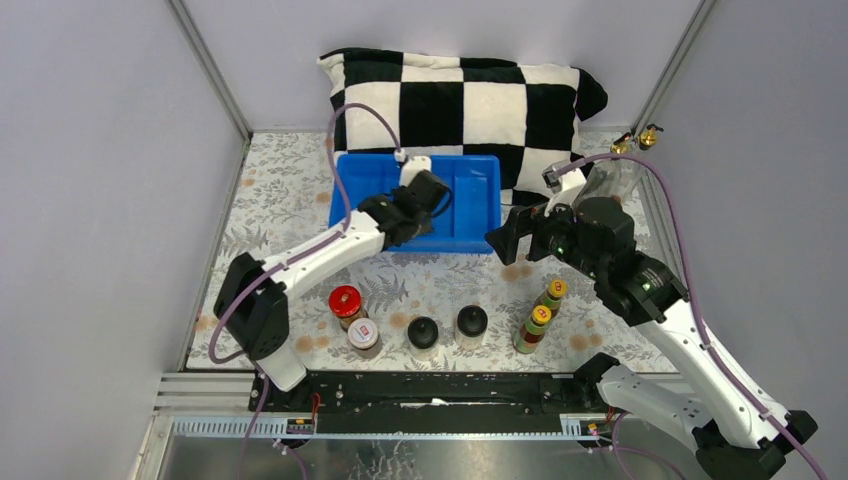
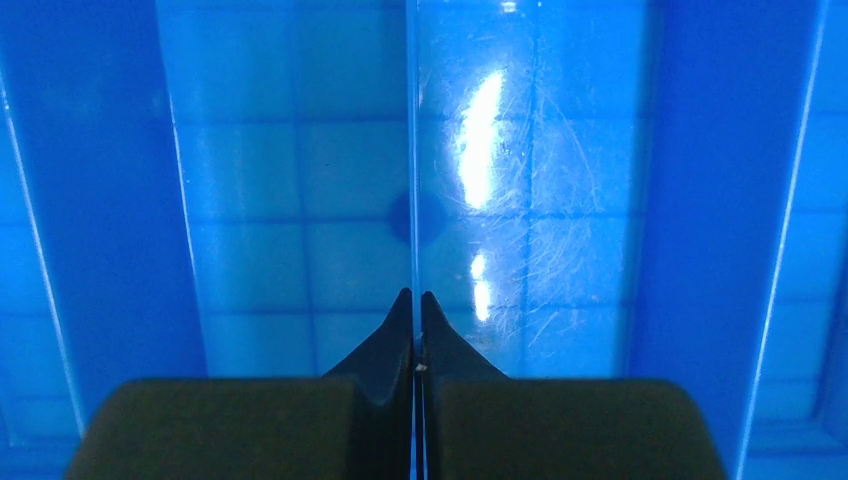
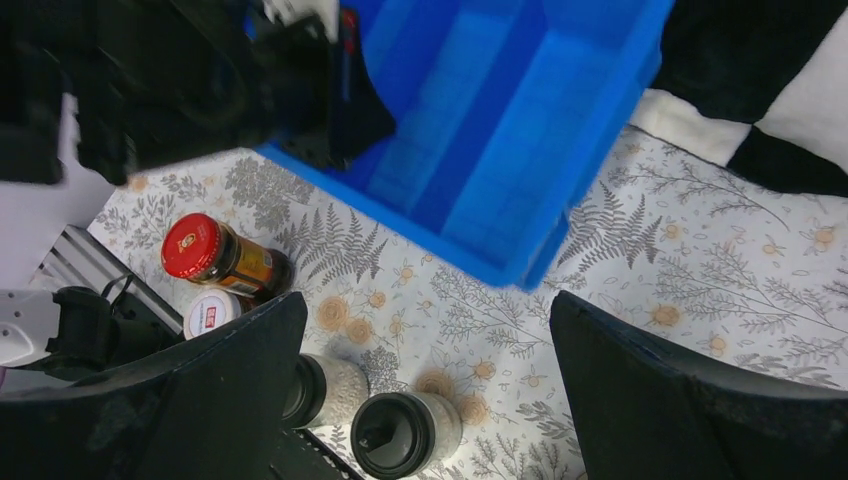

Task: Organize the condiment bottles
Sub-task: Place the storage box at the center of the board.

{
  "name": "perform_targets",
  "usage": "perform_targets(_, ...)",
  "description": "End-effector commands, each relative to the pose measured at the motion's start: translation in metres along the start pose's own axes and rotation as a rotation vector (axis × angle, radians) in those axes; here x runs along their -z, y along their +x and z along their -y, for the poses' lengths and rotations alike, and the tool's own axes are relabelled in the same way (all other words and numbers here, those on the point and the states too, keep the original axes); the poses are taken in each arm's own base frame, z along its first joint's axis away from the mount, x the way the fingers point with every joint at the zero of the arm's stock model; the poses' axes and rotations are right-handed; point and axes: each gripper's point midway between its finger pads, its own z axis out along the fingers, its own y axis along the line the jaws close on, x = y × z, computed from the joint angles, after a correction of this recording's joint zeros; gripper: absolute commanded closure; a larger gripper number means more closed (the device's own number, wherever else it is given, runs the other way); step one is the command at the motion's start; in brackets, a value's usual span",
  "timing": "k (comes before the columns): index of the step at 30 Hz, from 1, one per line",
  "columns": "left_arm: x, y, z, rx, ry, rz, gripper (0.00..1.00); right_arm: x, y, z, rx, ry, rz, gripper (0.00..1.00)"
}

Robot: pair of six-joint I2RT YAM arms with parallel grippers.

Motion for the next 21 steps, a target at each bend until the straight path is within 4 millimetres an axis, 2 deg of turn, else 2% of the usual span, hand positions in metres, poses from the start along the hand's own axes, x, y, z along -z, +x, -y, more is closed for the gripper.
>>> perform_targets(1, 0.003, -0.006, 0.022, 0.032, -0.035, 0.072, 1.00, 0.022, -0.026, 0.001, 0.015, 0.038, 0.074, 0.00)
perform_targets(8, -0.022, 0.016, 0.037, 0.058, -0.055, 0.028, 1.00, 0.024, -0.022, 0.000, 0.004, 0.035, 0.063, 0.00)
perform_targets(13, -0.046, 0.034, 0.029, 0.062, -0.127, 0.023, 1.00, 0.021, -0.017, 0.002, 0.003, 0.032, 0.062, 0.00)
perform_targets(18, -0.067, 0.043, 0.026, 0.111, -0.090, -0.012, 1.00, 0.019, -0.011, 0.001, 0.000, 0.028, 0.034, 0.00)
perform_targets(21, -0.074, 0.046, 0.023, 0.117, -0.094, -0.015, 1.00, 0.020, -0.010, 0.002, -0.002, 0.029, 0.041, 0.00)
